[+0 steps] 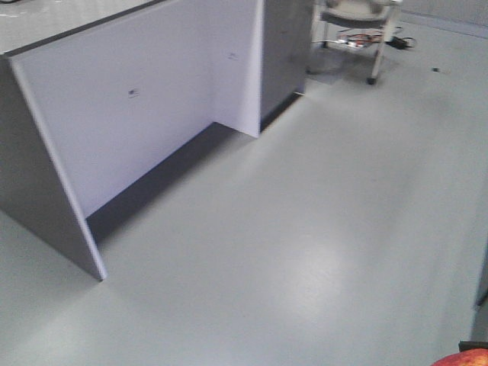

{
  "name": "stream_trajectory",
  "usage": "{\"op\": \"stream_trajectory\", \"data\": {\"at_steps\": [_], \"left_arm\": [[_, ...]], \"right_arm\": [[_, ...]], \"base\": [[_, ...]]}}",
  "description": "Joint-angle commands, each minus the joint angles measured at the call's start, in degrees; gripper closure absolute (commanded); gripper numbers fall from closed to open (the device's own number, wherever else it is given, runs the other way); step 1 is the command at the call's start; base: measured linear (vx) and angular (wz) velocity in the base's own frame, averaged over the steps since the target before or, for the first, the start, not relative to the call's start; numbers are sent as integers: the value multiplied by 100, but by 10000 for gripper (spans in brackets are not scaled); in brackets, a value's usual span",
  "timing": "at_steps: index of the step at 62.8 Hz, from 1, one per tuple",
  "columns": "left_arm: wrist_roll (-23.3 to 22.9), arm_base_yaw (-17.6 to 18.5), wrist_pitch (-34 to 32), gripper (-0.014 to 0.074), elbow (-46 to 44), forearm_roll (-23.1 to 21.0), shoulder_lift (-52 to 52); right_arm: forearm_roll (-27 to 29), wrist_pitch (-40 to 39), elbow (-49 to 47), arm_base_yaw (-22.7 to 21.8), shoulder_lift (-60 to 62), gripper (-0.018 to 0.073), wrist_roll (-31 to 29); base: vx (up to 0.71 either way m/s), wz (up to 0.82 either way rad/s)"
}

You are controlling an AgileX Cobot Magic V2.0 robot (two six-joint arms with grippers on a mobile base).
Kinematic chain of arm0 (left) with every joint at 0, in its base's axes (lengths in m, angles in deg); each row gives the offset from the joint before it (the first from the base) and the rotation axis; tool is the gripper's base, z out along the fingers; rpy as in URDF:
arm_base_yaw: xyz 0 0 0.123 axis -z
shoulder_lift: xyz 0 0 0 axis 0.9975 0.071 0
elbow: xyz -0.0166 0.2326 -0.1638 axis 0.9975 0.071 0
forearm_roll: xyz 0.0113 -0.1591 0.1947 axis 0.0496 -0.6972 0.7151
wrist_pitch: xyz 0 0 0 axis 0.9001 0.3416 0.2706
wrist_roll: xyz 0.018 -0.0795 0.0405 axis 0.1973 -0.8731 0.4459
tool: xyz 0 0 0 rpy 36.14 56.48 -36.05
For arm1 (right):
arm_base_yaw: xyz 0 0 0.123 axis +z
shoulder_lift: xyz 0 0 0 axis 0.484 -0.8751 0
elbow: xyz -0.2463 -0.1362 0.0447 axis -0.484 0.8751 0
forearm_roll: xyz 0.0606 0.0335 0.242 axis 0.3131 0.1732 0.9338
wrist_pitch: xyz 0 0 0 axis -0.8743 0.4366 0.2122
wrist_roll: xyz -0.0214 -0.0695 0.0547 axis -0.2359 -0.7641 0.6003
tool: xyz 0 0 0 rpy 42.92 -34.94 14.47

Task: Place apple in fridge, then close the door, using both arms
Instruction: 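Drive toward the open fridge holding the apple in the right gripper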

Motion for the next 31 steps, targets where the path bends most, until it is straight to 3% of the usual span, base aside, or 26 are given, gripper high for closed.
{"op": "stream_trajectory", "data": {"at_steps": [1,31], "left_arm": [[-58,-3,-391,603,120,-14,120],[-58,-3,-391,603,120,-14,120]], "right_arm": [[108,-367,-160,1,-38,211,-19],[108,-367,-160,1,-38,211,-19]], "base": [[0,52],[2,51]]}}
